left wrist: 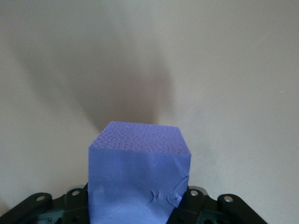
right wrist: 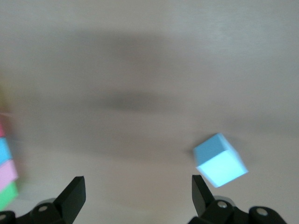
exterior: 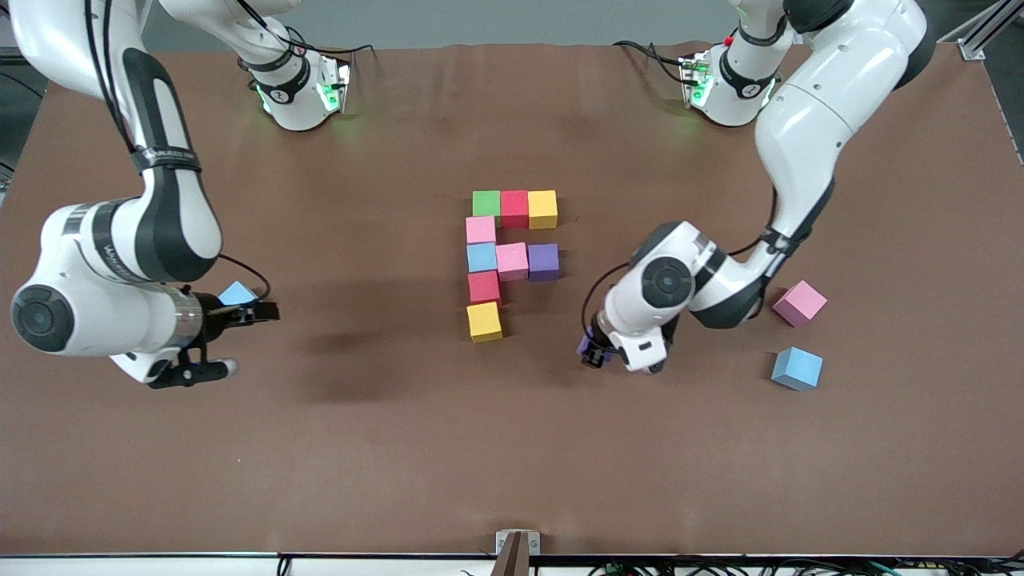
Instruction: Arrange 11 blocks into digit 3
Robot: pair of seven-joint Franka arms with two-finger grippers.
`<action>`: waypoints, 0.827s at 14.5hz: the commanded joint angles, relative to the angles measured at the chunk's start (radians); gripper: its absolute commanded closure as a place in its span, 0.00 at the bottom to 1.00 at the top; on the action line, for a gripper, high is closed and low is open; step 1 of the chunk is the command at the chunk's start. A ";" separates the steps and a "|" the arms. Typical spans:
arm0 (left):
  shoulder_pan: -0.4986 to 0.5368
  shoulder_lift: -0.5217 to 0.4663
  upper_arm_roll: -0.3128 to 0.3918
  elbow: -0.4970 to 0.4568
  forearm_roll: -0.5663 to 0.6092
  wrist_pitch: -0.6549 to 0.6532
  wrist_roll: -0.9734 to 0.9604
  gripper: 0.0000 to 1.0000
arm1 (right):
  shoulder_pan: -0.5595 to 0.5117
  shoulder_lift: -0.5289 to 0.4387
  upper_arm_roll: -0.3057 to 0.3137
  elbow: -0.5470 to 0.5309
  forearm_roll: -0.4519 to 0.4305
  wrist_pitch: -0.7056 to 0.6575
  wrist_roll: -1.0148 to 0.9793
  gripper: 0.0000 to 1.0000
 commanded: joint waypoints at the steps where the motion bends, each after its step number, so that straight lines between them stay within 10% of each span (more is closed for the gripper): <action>1: -0.065 -0.010 0.016 0.011 0.000 -0.014 -0.220 0.78 | -0.060 -0.121 0.020 -0.246 -0.028 0.177 -0.184 0.00; 12: -0.273 0.024 0.122 0.098 -0.009 -0.005 -0.598 0.78 | -0.152 -0.178 0.016 -0.672 -0.028 0.627 -0.754 0.00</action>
